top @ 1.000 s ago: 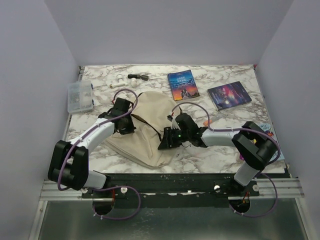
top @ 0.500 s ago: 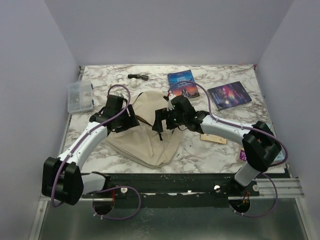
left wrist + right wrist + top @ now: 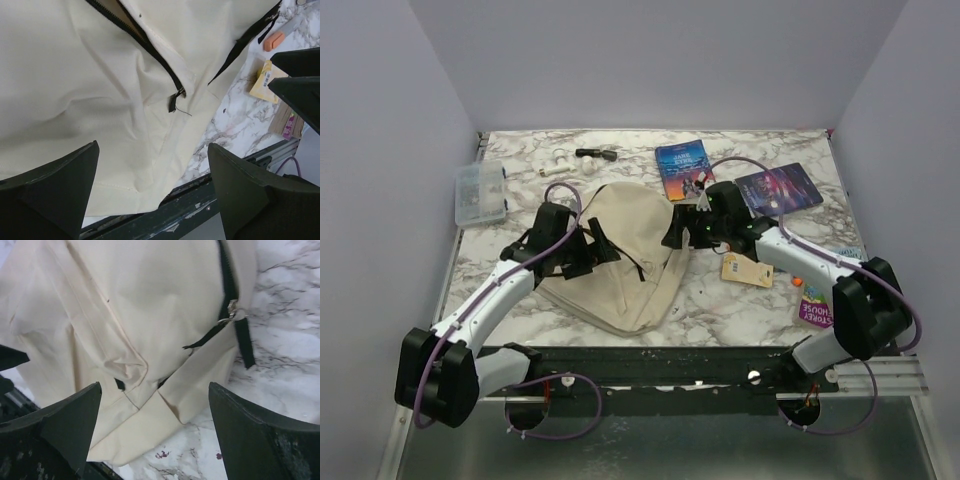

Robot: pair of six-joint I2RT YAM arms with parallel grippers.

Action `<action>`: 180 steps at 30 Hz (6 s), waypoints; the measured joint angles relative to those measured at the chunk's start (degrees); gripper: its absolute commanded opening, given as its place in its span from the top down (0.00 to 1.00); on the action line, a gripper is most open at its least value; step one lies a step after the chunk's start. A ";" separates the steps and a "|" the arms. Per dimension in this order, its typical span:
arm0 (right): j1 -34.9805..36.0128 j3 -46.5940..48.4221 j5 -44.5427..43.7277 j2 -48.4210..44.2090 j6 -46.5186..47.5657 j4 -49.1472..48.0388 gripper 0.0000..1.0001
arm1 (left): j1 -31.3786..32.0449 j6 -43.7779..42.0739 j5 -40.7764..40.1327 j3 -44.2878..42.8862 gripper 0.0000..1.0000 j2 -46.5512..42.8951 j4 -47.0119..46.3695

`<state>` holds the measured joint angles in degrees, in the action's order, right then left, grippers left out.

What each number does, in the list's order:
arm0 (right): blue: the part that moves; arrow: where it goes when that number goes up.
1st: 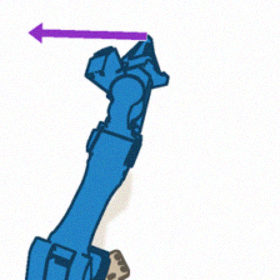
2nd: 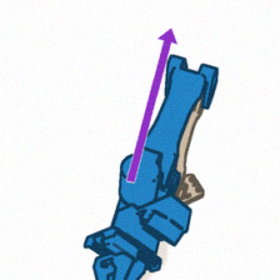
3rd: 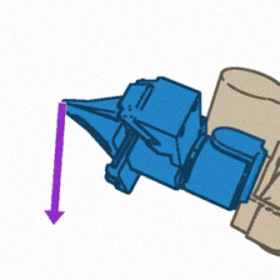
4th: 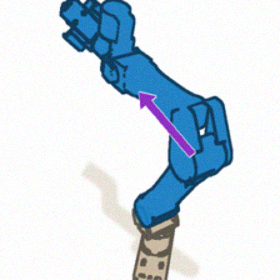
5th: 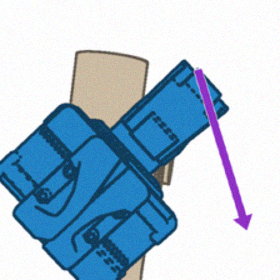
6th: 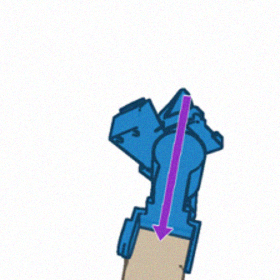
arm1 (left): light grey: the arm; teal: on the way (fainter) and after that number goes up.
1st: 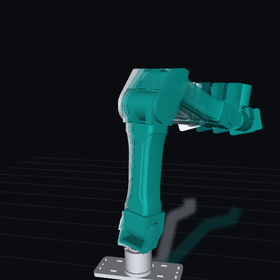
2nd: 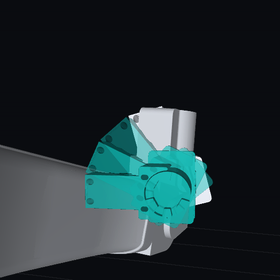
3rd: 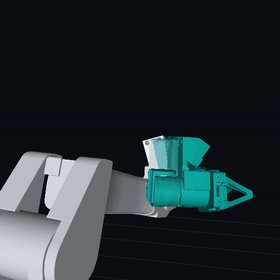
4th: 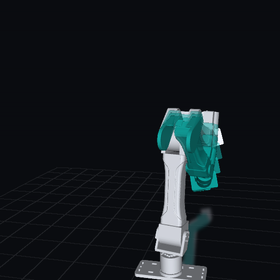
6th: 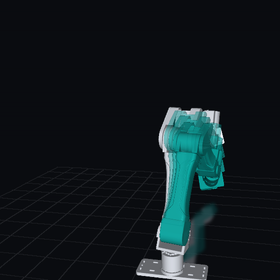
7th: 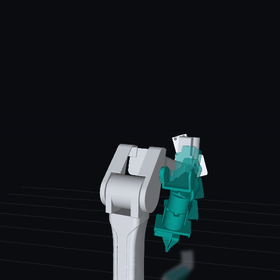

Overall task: Pack the student bag
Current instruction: Unzip the student bag at the center of the board, then adjust the student bag at the center of the board, then pick up the stationery from the center of the board.

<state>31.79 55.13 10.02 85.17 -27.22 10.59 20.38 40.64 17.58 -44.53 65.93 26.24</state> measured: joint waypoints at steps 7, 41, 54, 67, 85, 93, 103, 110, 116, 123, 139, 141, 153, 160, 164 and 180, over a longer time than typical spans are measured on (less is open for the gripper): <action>2.54 3.61 7.69 6.75 -0.28 -0.17 0.17 | 1.11 4.15 -0.04 5.90 0.19 0.59 -3.63; 13.70 18.03 -5.29 27.39 -9.25 -6.56 0.99 | -2.67 -1.90 -12.46 -6.25 0.44 18.84 3.08; 13.46 4.92 1.81 25.83 -39.71 -34.27 1.00 | -3.13 -1.95 -3.80 -6.19 0.50 17.44 0.98; 13.40 2.89 0.13 24.83 -40.02 -36.63 0.65 | -4.68 -4.59 -4.02 -10.16 1.00 19.74 3.30; 13.40 14.82 2.08 21.57 -15.65 -11.08 0.30 | -5.01 -3.43 -5.22 4.55 1.00 2.49 -8.41; 13.42 21.64 4.68 21.55 -15.19 -8.15 0.36 | -5.01 -3.17 -5.22 6.12 1.00 -0.13 -9.94; 13.40 23.58 12.85 28.68 -24.74 -18.01 0.53 | -5.01 -2.97 -5.09 6.16 1.00 -0.13 -10.23; 13.53 23.58 14.88 32.68 -29.46 -20.63 0.84 | -5.01 -2.99 -4.96 6.16 0.87 -0.15 -10.21; 13.51 23.61 17.03 32.85 -29.97 -24.09 0.99 | -5.05 -3.13 -3.56 6.03 0.34 -1.05 -9.77; 13.51 21.51 18.14 32.83 -25.79 -28.74 0.99 | -8.70 -2.89 -2.69 -0.61 0.27 -10.03 -0.68; 14.40 19.17 18.23 31.78 -12.87 -32.59 0.92 | -13.44 0.46 4.20 -26.23 0.37 25.97 12.83; 14.64 19.17 17.88 31.39 -11.54 -32.54 0.92 | -12.33 -0.42 4.28 -26.53 0.41 28.04 14.03; 16.92 19.98 11.78 30.36 -5.81 -27.15 0.73 | -10.19 -7.45 2.21 -28.30 1.00 30.80 18.47; 17.03 20.09 6.93 27.26 -5.07 -19.04 0.38 | -10.14 -10.64 0.81 -28.17 1.00 30.38 18.05; 16.41 17.07 1.88 19.74 -3.32 -12.66 0.31 | -10.12 -11.80 0.57 -28.09 1.00 29.33 17.97; -24.48 5.11 -21.27 2.16 -15.10 16.28 0.20 | -8.15 -12.94 0.59 -27.98 1.00 28.00 17.16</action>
<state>7.31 60.25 -11.25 87.33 -42.33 26.87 12.23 27.70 18.17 -72.51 93.93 43.40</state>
